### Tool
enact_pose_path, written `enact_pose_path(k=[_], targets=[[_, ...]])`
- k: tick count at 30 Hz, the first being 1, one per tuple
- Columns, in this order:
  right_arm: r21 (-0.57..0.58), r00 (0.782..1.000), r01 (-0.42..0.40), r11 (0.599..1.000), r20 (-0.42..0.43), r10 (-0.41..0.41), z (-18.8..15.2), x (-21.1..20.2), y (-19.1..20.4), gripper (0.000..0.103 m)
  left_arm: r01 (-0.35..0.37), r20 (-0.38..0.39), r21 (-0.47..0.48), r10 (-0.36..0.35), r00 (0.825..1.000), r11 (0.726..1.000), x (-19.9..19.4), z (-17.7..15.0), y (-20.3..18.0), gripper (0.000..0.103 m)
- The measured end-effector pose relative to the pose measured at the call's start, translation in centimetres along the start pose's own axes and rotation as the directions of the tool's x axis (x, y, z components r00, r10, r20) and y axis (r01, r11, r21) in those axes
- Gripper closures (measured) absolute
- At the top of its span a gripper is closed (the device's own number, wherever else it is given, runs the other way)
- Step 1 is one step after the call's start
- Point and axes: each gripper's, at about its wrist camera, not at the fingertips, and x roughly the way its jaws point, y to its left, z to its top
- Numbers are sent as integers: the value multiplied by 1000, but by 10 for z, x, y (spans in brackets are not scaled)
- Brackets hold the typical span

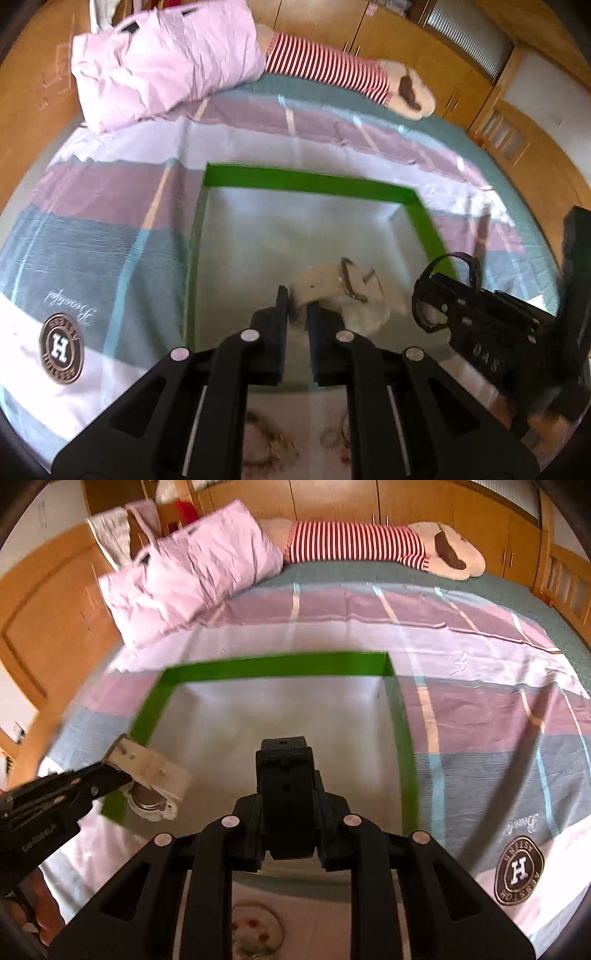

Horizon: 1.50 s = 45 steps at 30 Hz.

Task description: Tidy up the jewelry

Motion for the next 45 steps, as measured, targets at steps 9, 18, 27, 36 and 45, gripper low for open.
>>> enact_pose_path(k=[9,18,27,36,45], targets=[[0,1000,-2,1000,-6,2,-8,-6,-5,40,13,18,22,-13,1000,1000,-5,-8,3,56],[10,986,-149,989,-70,149,-66,-51,-8,63,-25,29,-216,32,999,976,-57,-89,71,56],[-71,958,-148,986,-259,125,-137,-10,25,66,-15,-44,-276,3,999,961,-44,-128,65,55],[-29,958,-134,990,-259,123,-139,-17,17,91,-51,-95,-228,30,995,972,-27,-127,44,46],[-37,966,-65,997,-251,54,-141,-19,-2,94,-90,-184,-178,56,981,980,-1,-142,32,82]])
